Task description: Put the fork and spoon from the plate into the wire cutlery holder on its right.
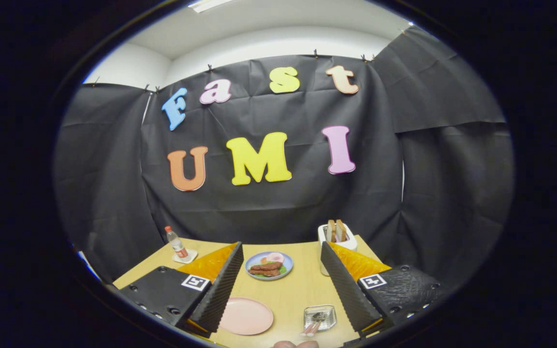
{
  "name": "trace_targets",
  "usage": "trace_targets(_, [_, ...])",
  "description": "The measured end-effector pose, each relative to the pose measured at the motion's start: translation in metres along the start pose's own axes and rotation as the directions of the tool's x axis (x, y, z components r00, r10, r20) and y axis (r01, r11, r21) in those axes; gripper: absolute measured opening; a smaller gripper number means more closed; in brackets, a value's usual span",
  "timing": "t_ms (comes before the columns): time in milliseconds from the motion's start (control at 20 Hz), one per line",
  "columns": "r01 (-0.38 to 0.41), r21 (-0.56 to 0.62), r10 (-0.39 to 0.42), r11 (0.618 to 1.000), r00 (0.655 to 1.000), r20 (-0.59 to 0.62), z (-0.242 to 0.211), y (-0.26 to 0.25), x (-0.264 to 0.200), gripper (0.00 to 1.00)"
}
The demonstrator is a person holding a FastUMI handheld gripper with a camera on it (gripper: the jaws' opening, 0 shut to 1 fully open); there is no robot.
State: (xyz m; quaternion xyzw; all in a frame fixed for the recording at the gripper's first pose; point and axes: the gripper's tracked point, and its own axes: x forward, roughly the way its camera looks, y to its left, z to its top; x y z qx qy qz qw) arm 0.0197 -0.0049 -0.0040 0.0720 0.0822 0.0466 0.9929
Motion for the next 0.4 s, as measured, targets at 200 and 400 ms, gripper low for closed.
trace_targets(200, [-0.003, 0.005, 0.003, 1.000, 1.000, 0.001, 0.0018, -0.0007, -0.0003, 0.96])
trace_targets(400, [-0.001, 0.010, 0.001, 1.000, 1.000, 0.000, 0.0026, 0.0003, 0.0007, 0.96])
